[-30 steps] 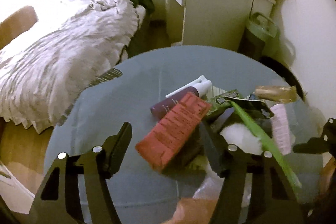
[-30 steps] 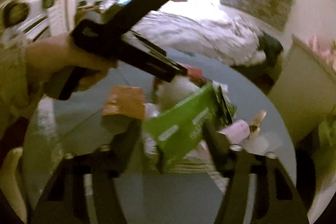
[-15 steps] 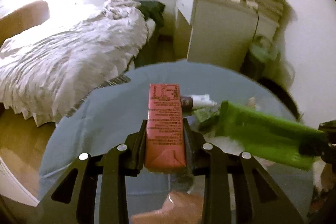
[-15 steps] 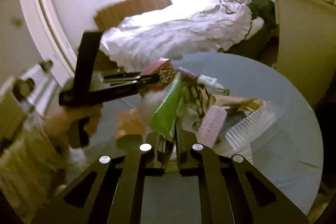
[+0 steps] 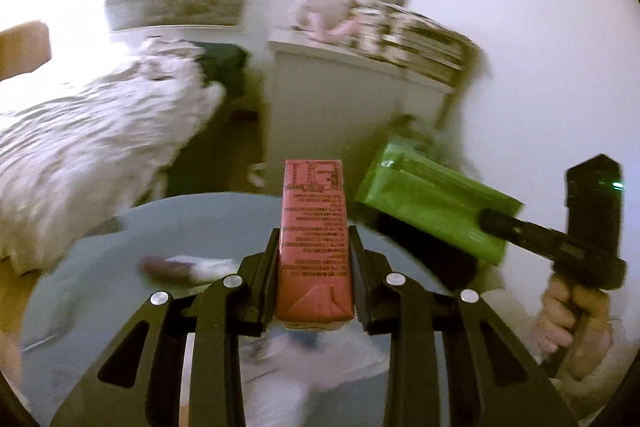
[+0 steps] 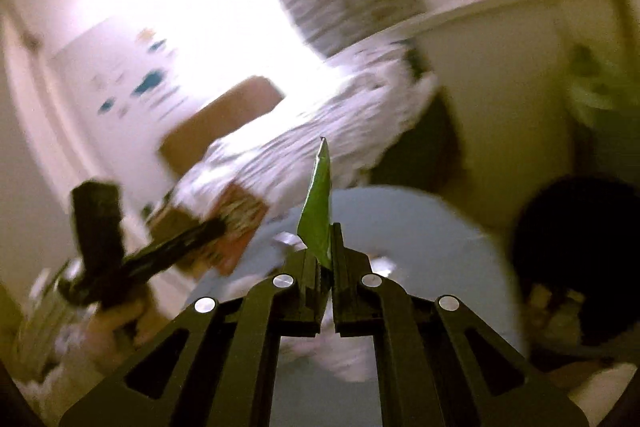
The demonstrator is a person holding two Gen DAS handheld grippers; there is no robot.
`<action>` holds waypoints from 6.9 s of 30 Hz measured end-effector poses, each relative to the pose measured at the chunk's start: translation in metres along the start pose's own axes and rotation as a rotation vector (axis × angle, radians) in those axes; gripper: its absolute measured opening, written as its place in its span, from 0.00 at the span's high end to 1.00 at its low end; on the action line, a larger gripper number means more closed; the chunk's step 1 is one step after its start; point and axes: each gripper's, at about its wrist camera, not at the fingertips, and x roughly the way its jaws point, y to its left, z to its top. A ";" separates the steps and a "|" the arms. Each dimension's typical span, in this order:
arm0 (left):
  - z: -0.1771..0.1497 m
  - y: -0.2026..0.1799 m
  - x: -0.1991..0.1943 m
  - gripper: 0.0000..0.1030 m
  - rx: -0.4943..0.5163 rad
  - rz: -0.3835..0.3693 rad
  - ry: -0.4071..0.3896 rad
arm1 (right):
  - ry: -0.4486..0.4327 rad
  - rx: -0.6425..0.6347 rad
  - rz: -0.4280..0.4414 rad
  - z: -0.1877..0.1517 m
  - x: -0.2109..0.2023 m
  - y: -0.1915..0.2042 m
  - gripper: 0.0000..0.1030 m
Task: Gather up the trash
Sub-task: 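Carry both items over the black bin and open both tools to drop them, then grasp the white fluffy ball with the left tool while the right tool grasps the clear plastic tray, then carry the ball and tray over the black bin and open both tools, then move both open tools back toward the table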
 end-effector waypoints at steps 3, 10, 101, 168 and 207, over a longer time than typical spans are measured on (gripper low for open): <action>0.006 -0.032 0.032 0.70 0.011 -0.048 0.011 | -0.060 0.064 -0.133 0.007 -0.030 -0.055 0.95; 0.014 -0.112 0.115 0.70 0.029 -0.185 0.080 | -0.128 0.165 -0.325 0.002 -0.070 -0.147 0.95; -0.088 0.092 -0.045 0.61 -0.328 0.234 0.012 | 0.412 0.004 -0.050 -0.049 0.152 0.011 0.97; 0.008 -0.168 0.179 0.05 0.112 -0.117 0.156 | -0.128 0.291 -0.286 0.014 -0.021 -0.227 0.26; -0.135 0.121 -0.020 0.06 0.126 0.284 0.352 | 0.817 -0.846 -0.110 -0.046 0.375 0.148 0.43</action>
